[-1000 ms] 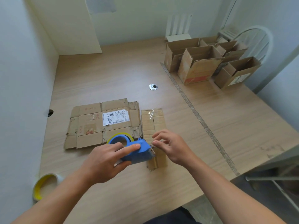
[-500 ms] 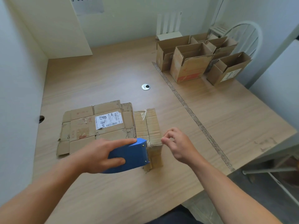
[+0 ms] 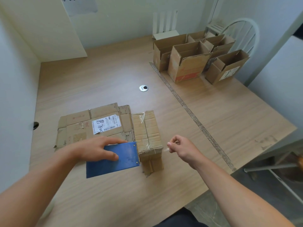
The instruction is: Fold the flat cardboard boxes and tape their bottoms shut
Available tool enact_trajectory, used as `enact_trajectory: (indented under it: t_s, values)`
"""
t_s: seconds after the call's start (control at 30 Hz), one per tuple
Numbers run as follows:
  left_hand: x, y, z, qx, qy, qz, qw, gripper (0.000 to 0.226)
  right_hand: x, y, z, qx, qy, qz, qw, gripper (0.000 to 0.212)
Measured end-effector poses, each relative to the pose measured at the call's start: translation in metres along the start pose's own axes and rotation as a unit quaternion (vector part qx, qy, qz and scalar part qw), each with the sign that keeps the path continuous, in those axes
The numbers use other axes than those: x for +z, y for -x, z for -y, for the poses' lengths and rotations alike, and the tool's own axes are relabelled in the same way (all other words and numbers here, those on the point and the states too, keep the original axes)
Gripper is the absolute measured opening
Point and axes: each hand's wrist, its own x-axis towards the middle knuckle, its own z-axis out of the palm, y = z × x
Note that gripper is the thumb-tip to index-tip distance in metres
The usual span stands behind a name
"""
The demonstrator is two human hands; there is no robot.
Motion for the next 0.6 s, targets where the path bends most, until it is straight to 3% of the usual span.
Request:
enact_trajectory:
  t_s: [0.13,0.27,0.37,0.5,0.6]
  values:
    - [0.005,-0.010,0.003,-0.027,0.006,0.010,1.000,0.061,0.005,-0.008,-0.005,0.007,0.016,-0.019,1.000,0.015]
    - [0.011,-0.015,0.002,-0.039,0.008,0.012,0.999,0.046,0.013,-0.015,-0.011,0.017,0.038,-0.014,0.999,0.011]
    - [0.018,-0.023,0.000,-0.049,0.004,0.007,0.999,0.048,0.022,-0.017,-0.018,0.017,0.034,-0.010,0.999,0.008]
    - [0.019,-0.028,-0.005,-0.049,0.000,0.007,0.999,0.050,0.036,-0.015,-0.025,0.022,-0.043,-0.020,0.999,0.009]
    - [0.019,-0.028,-0.003,-0.051,0.000,0.008,0.999,0.050,0.040,-0.013,-0.020,0.076,-0.118,0.008,0.990,0.019]
